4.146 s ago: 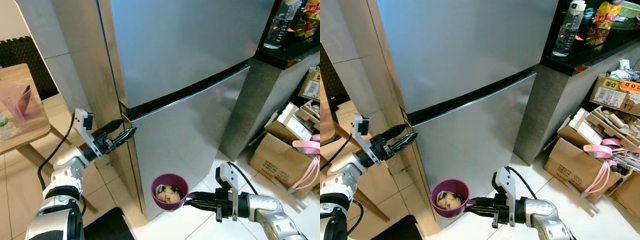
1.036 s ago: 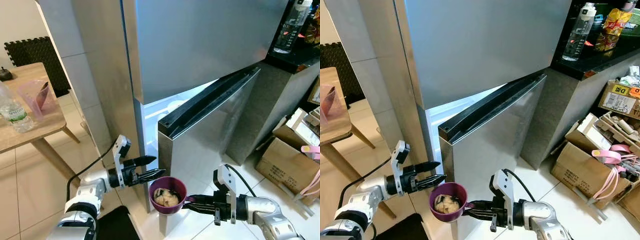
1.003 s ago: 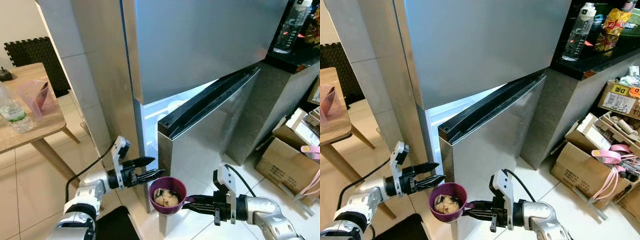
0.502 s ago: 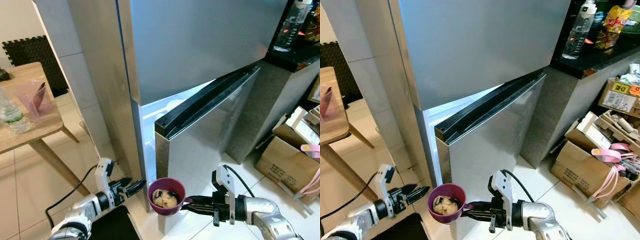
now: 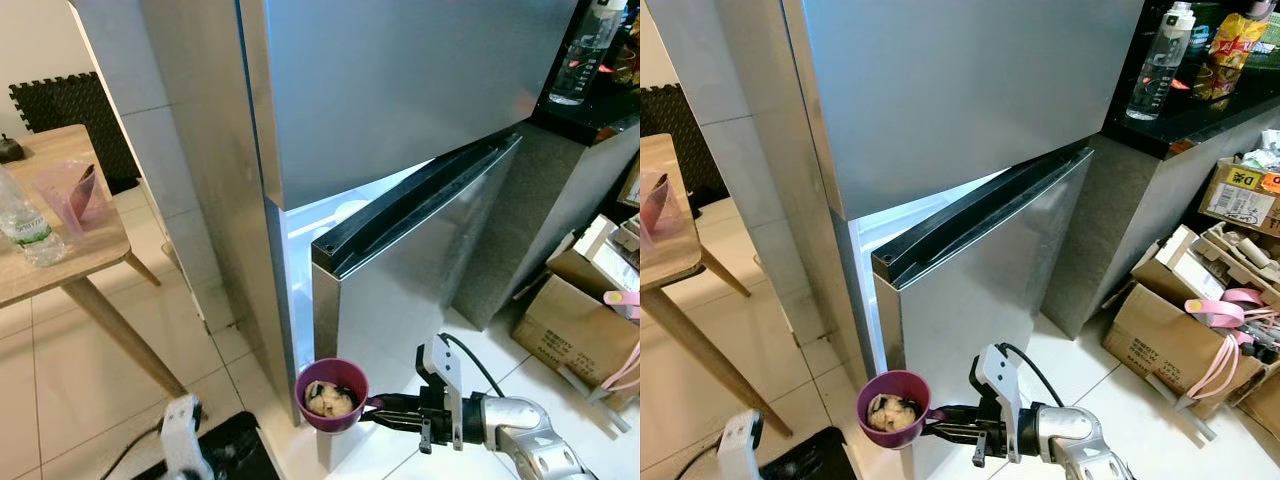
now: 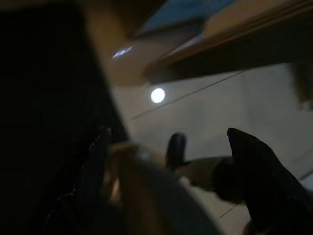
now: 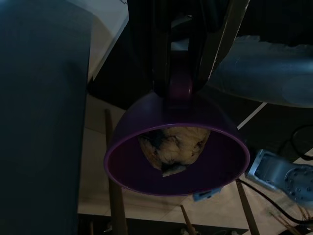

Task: Restocking fridge

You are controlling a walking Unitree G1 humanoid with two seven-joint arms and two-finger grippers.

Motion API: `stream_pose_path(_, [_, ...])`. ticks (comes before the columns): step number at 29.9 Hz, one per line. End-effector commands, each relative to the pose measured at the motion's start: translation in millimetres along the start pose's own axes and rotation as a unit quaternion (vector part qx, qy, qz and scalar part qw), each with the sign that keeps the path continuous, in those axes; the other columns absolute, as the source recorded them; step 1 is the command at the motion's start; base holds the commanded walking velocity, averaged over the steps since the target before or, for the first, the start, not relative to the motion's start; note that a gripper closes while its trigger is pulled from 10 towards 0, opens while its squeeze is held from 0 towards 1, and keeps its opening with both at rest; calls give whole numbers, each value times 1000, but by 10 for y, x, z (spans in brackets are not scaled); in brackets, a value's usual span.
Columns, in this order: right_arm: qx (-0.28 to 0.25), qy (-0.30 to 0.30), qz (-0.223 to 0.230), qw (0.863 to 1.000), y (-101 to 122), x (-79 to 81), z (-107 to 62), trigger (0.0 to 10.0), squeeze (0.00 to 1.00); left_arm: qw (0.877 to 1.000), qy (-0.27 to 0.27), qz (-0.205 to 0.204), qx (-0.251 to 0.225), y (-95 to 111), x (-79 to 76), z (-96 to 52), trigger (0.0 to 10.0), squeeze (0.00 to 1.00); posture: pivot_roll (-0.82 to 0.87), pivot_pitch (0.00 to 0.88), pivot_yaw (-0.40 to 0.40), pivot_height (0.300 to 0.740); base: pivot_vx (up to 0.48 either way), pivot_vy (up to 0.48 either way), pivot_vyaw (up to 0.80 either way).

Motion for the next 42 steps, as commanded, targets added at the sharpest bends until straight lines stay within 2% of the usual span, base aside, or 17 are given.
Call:
stream_pose_path(1, [-14, 7, -8, 1000, 76, 13, 8, 10000, 0, 1000, 11, -2, 7, -72, -6, 17, 10000, 0, -62, 0, -8, 740, 0, 0, 0])
stream_pose_path(5, [-27, 13, -6, 1000, 114, 29, 2, 10000, 0, 1000, 22, -10, 6, -96, 30, 7, 10000, 0, -59, 0, -9, 740, 0, 0, 0])
stream_pose_path(9, [-75, 7, -9, 997, 280, 5, -79, 10000, 0, 999, 31, -12, 6, -91, 44, 10, 10000, 0, -58, 0, -5, 740, 0, 0, 0])
stream_pose_path(17, [-129, 7, -1, 992, 473, 21, -157, 10000, 0, 1000, 30, -1, 9, -97, -5, 41, 10000, 0, -52, 0, 1, 740, 0, 0, 0])
stream_pose_path(25, [-128, 22, 2, 992, 455, 122, -217, 10000, 0, 999, 35, 1, 15, -140, 8, 36, 10000, 0, -49, 0, 1, 740, 0, 0, 0])
stream_pose_path(42, [-109, 25, 9, 994, 389, 137, -227, 10000, 0, 999, 34, 13, 27, -195, -48, 68, 10000, 0, -56, 0, 4, 740, 0, 0, 0])
Point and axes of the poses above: a point about 5 cm out from each wrist's last joint towards the gripper, its own z axis pointing out of the wrist towards the gripper, its own y axis along the axis of the wrist's last joint, x = y × z, the point moved 6 cm from there along z, pointing out of the wrist towards the gripper, and after that the axes turned 8 degrees about -z, right-handed, at the moved point
